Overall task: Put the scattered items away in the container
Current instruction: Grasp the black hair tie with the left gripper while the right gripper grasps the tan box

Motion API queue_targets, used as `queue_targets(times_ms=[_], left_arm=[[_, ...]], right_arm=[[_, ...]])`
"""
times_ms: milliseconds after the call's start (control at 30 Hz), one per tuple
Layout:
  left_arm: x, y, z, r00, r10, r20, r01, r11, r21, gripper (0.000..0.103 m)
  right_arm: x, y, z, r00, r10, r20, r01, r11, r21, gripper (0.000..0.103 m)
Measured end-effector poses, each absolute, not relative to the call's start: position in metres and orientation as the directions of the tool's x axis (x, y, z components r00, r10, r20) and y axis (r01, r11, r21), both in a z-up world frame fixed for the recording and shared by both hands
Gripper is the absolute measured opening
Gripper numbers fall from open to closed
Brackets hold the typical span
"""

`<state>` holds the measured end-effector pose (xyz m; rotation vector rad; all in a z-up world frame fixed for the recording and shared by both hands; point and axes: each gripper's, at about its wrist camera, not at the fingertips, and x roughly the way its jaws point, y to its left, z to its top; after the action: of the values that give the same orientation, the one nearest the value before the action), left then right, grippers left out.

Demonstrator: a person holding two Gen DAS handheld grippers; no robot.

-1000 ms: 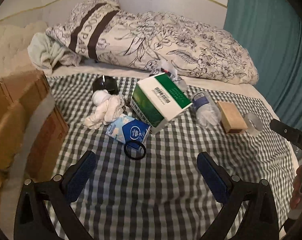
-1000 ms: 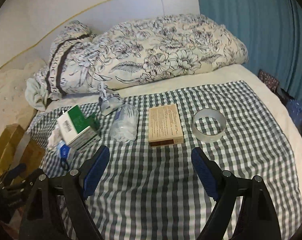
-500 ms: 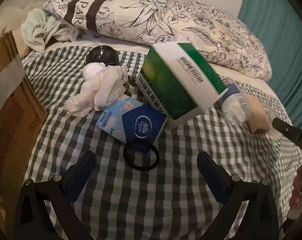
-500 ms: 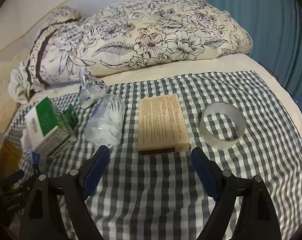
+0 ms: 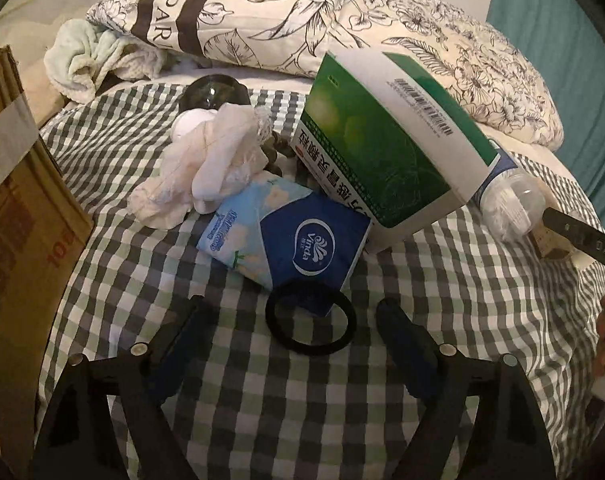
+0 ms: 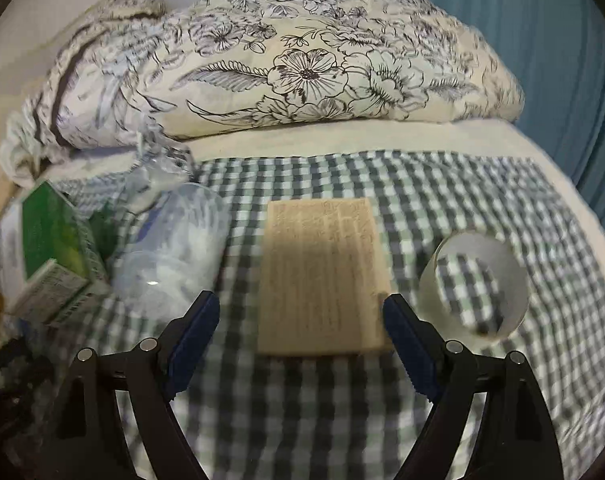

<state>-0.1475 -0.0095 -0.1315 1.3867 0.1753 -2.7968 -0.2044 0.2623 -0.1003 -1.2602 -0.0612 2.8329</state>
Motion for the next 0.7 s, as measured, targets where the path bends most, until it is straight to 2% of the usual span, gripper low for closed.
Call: queue_targets(times_ms=[100,133,167,300,367,467,700], left_arm=[[-0.148,-0.01,-0.132,-0.609,0.038,-0.792,0.061,-0.994,-0.094,0.082],[-0.148,-0.01,-0.131,-0.611,0.036,-0.791,0.06,-0.994,-0.092,0.077],[-0.148,-0.01,-0.131,-0.614,0.033,-0.789,0.06,-0.994,-0.088,0.067],[-0.147,-0.011,-0.129,-0.622,0.044,-0.782,0.05,-0.994,-0.095,0.051],[-0.146,-0.012,-0.129,-0.625,0.062,-0.779,0.041,-0.993,-0.111,0.037],[-0.145,-0.014,-0.127,-0.625,0.074,-0.777,0.034,-0.992,-0.121,0.031],[-0.14,-0.027,-0.122,-0.624,0.139,-0.769,0.041,-0.977,-0.209,0.026]], right_arm=[[-0.208,0.263,-0.104,-0.659,0.097,-0.746,-0.03,-0.994,-0.103,0.084],[-0.208,0.264,-0.106,-0.658,0.094,-0.747,-0.028,-0.995,-0.101,0.084],[-0.208,0.266,-0.107,-0.655,0.091,-0.75,-0.026,-0.995,-0.097,0.084],[-0.216,0.267,-0.124,-0.618,0.104,-0.779,-0.036,-0.994,-0.104,0.084],[-0.217,0.266,-0.13,-0.605,0.11,-0.788,-0.044,-0.994,-0.105,0.084],[-0.214,0.266,-0.127,-0.615,0.099,-0.782,-0.042,-0.995,-0.093,0.075],[-0.195,0.27,-0.118,-0.606,0.049,-0.794,-0.053,-0.998,-0.021,0.074]])
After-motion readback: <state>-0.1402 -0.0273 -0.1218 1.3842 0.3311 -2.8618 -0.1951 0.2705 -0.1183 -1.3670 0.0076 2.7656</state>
